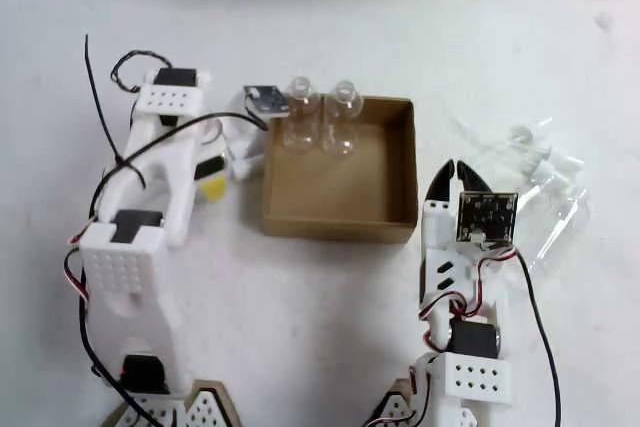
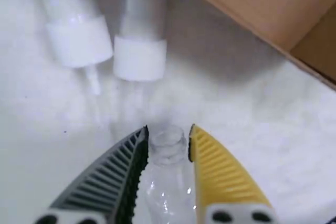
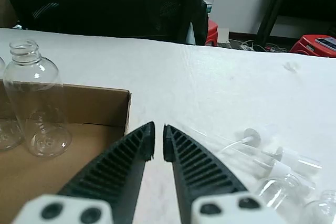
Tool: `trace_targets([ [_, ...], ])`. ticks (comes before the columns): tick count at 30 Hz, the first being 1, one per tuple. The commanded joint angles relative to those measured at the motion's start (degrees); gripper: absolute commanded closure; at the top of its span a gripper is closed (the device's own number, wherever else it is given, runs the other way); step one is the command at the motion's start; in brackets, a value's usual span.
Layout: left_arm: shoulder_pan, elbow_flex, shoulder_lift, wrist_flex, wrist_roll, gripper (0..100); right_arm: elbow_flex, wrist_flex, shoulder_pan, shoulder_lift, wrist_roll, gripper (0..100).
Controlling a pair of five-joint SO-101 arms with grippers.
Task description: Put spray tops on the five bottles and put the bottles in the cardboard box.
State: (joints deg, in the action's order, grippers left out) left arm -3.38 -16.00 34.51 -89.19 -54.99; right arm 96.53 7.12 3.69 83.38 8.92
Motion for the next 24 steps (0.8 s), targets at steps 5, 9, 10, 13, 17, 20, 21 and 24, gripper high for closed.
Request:
trace_targets([
  [5, 2.8, -2.3, -1.3, -6.9, -0.6, 94, 0.6, -1.1, -0.4, -0.3, -0.4, 98.0],
  [9, 5.8, -2.4, -2.1, -11.8, -0.6, 97, 0.6, -1.1, -0.4, -0.3, -0.4, 98.0],
  [10, 6.8, -2.3, -2.4, -12.4, -0.6, 99, 0.6, -1.1, -0.4, -0.3, -0.4, 98.0],
  [13, 8.3, -2.3, -4.7, -12.6, -0.6, 98, 0.6, -1.1, -0.4, -0.3, -0.4, 98.0],
  [17, 9.8, -2.3, -9.6, -12.6, -0.6, 98, 0.6, -1.1, -0.3, -0.3, -0.4, 98.0],
  [20, 10.2, -1.9, -15.2, -12.7, -0.5, 98, 0.6, -1.2, -0.3, -0.3, -0.4, 98.0],
  [21, 10.2, -1.9, -17.3, -12.7, -0.5, 98, 0.6, -1.2, -0.3, -0.3, -0.4, 98.0],
  [24, 10.0, -1.8, -23.9, -12.7, -0.5, 98, 0.6, -1.2, -0.3, -0.3, -0.4, 98.0],
])
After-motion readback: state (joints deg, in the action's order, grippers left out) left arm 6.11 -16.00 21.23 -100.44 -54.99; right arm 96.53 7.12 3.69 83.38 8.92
